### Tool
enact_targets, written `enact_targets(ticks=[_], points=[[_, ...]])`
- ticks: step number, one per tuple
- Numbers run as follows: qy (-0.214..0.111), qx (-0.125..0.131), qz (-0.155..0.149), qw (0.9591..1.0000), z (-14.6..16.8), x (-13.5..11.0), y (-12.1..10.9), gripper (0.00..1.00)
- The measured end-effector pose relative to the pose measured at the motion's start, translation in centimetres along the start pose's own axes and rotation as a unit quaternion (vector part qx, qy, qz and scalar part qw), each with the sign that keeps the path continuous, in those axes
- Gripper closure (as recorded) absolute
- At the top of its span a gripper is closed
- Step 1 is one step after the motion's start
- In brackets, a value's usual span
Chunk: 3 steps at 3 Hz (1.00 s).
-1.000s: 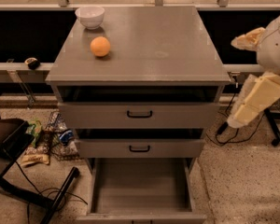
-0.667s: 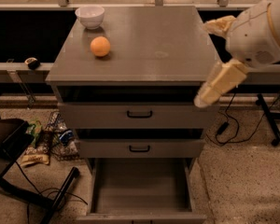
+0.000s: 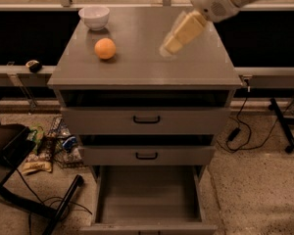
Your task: Place orange into bottom drawer
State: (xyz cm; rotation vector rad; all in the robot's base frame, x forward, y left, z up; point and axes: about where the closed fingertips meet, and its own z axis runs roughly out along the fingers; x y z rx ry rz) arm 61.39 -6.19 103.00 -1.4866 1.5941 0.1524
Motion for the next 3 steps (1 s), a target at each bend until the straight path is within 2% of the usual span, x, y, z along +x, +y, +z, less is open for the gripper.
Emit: enact_targets(ticks=[1, 2, 3], points=[[0.055, -0.006, 0.024, 0.9982, 4.0, -0.5, -2.6, 0.0], [0.056, -0.018, 0.032, 0.9977, 6.7, -3.3, -2.2, 0.0], [0.056, -0.019, 0.031, 0.9978, 6.8, -3.4, -2.1, 0.0]])
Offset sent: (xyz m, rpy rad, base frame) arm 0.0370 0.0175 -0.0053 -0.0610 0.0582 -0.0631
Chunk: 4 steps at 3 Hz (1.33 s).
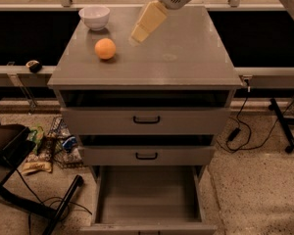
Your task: Place orange into bottom drawer
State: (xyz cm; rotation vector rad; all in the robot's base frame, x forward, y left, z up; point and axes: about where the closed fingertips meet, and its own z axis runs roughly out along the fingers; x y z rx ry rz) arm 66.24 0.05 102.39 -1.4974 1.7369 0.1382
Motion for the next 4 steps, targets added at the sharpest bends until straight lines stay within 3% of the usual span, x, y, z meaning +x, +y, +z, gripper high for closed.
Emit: enact_targets(ticks=[2, 4], points=[[-0.053, -0.019, 0.0, 0.9984, 9.2, -3.0, -2.5, 0.0], [-0.076, -0.034, -0.008, 0.9965, 17.7, -4.6, -4.6, 0.0]])
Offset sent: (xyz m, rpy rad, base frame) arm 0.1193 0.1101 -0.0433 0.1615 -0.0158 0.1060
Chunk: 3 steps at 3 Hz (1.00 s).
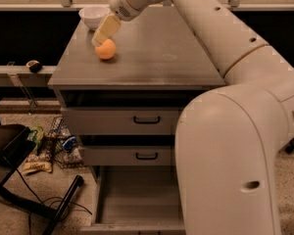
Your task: Place orange into bottom drawer
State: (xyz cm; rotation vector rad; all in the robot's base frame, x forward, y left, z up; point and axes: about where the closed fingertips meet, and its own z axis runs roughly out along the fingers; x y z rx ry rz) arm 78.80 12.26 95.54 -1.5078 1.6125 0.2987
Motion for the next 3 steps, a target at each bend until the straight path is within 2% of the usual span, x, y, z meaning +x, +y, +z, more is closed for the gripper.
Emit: enact_targets(ticks=[2, 3], points=[[-0.007, 0.011, 0.0, 0.9999, 3.3, 1.4, -1.4, 0.0], [-0.007, 0.001, 0.005, 1.0, 4.4, 2.0, -0.4, 0.0]])
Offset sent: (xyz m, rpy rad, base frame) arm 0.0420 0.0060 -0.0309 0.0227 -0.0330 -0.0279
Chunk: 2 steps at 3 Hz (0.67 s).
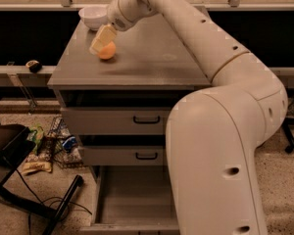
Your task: Place orange into bottom drawer
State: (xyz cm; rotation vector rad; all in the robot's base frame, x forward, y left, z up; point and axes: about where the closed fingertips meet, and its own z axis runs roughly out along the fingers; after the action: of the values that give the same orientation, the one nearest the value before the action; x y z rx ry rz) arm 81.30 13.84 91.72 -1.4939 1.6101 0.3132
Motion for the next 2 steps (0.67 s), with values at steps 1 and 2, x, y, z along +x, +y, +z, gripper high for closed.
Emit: enact_targets(ticks=[1, 2], points=[[0.004, -0.024, 0.016, 0.9996, 1.3, 1.0, 2.0, 0.0], [0.009, -0.048, 0.032, 0.9983, 2.5, 2.2, 3.8, 0.19]])
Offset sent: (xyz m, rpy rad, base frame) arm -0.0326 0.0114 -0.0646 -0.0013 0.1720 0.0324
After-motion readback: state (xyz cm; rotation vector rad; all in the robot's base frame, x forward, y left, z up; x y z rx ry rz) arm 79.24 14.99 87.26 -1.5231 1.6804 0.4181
